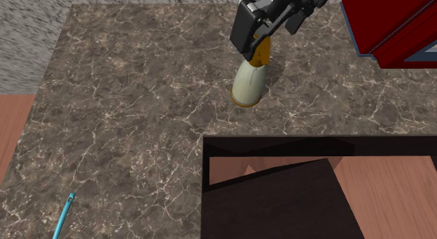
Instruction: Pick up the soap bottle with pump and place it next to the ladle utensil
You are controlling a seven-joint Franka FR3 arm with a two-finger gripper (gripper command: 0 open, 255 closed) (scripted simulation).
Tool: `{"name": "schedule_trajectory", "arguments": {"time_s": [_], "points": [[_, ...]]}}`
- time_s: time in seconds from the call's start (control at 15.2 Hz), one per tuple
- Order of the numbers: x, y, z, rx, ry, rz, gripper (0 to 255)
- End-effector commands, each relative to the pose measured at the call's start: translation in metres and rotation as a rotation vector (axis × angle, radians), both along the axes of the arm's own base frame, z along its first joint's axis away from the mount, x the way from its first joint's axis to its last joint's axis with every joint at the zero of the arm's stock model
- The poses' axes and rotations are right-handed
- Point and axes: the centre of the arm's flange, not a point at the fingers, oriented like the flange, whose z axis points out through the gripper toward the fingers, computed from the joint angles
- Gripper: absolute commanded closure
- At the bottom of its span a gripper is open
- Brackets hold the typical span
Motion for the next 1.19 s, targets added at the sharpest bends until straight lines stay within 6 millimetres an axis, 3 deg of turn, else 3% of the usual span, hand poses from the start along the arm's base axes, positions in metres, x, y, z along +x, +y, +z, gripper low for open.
{"name": "schedule_trajectory", "arguments": {"time_s": [0.0,0.33,0.79,1.12], "points": [[0.020,-0.010,-0.015,-0.011,0.001,0.017,0],[0.068,-0.028,-0.052,-0.035,0.006,0.056,0],[0.071,-0.029,-0.089,-0.035,0.006,0.056,0],[0.072,-0.029,-0.092,-0.035,0.006,0.056,0]]}}
